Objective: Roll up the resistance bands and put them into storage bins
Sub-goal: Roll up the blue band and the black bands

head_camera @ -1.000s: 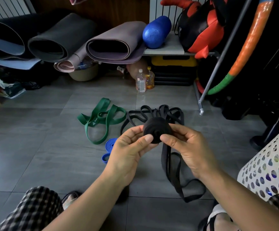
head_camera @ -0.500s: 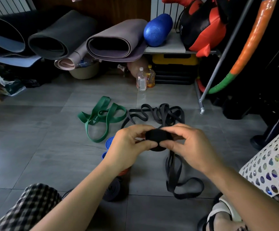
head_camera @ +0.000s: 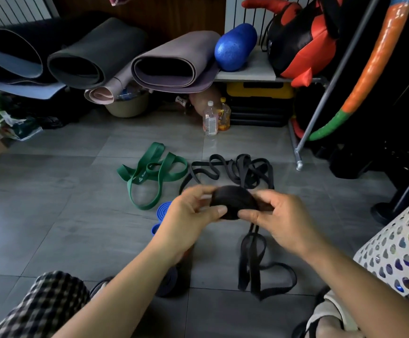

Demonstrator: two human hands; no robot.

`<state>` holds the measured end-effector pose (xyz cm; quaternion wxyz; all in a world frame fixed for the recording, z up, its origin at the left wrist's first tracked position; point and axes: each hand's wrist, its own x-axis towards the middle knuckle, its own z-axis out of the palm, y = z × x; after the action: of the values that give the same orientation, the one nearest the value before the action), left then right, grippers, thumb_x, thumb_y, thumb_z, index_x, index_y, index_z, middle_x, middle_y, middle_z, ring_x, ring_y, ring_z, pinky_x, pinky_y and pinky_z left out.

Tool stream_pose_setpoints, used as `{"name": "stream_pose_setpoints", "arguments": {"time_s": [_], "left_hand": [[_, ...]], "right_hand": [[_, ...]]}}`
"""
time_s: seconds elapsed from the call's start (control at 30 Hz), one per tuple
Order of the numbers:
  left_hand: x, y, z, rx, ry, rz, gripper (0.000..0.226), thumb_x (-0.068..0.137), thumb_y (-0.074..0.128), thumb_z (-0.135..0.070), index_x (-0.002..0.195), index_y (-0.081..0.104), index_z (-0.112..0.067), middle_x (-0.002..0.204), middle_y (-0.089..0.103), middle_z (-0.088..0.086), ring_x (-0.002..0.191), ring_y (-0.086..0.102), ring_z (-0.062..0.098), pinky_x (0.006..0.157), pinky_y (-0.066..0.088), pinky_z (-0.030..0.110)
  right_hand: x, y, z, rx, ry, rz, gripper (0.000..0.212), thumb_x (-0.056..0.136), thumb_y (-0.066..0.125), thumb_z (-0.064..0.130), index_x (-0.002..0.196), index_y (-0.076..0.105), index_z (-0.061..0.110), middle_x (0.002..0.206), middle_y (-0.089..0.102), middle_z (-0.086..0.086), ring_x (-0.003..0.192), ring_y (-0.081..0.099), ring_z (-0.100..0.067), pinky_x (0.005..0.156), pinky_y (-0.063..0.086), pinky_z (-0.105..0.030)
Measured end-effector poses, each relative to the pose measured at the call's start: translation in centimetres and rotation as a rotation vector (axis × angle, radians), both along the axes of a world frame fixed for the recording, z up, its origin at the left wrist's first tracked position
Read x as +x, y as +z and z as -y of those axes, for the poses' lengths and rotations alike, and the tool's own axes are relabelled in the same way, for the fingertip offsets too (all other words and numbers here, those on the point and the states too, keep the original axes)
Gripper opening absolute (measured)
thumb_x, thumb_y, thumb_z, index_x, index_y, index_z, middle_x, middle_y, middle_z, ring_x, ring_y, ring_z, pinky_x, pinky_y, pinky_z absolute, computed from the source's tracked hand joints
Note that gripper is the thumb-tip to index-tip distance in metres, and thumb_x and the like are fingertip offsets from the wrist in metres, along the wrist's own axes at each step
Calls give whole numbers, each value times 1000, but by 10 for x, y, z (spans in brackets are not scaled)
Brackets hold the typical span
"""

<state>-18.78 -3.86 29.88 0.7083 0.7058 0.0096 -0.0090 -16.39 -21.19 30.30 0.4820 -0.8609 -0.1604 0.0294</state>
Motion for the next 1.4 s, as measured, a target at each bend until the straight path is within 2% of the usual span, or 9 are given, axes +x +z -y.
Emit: {"name": "stream_pose_setpoints", "arguments": {"time_s": [0.1,0.2,0.33,0.67,0.73,0.87,0.93,1.23,1.4], "left_hand": [[3,4,-9,616,-147,254,44,75,72,-5,112,62,-29,102,52,-19,89,55,1,76,46,11],[1,9,-8,648,-123,237,31,75,72,-7,102,70,-21,86,56,-23,79,56,-3,77,45,12],[0,13,-8,334,24,215,39,74,70,2,83,66,-36,79,66,-15,79,62,1,75,50,13],[-7,2,10,-597,90,-96,25,69,60,-5,95,60,-4,83,72,6,77,69,17,63,56,26],[-4,2,4,-422,25,-111,25,74,62,1,96,59,-10,88,71,4,83,68,18,71,57,29],[3,0,-9,475,-124,89,41,75,72,-5,103,62,-34,96,65,-15,90,59,-4,85,45,13],[1,3,-7,525,-128,95,33,73,74,-7,97,67,-29,86,63,-20,80,57,-11,76,41,6],[-2,13,2,-494,63,-75,23,62,61,-2,85,59,-5,70,71,1,66,68,14,56,56,24],[-7,3,12,-680,65,-174,32,68,59,-7,99,58,1,95,68,14,78,69,21,60,57,28]], "right_hand": [[0,-4,2,-400,105,284,29,75,73,28,101,69,15,84,59,9,78,58,-13,64,42,-21],[-4,-4,0,-337,144,293,27,75,72,29,99,69,17,85,61,8,81,59,-14,68,45,-27],[2,9,1,111,88,52,25,66,70,33,90,66,29,90,64,8,86,60,-3,78,46,-13],[-5,6,-12,630,25,-282,26,67,65,10,91,66,19,84,73,14,85,66,3,71,46,-7],[-2,10,-5,489,40,-260,25,72,67,5,89,66,23,82,72,16,83,66,3,71,46,-7],[-3,10,7,-338,59,146,29,75,73,22,104,69,27,89,72,10,79,64,-4,70,47,-19],[-8,8,4,-410,97,184,31,75,73,27,105,68,28,87,71,10,76,61,-4,69,46,-22],[-5,10,-1,519,11,-215,26,61,67,18,86,65,23,78,72,17,79,66,4,70,47,-8],[-13,7,-16,748,-41,-272,26,65,63,12,91,65,15,79,73,12,80,66,2,68,47,-7]]}}
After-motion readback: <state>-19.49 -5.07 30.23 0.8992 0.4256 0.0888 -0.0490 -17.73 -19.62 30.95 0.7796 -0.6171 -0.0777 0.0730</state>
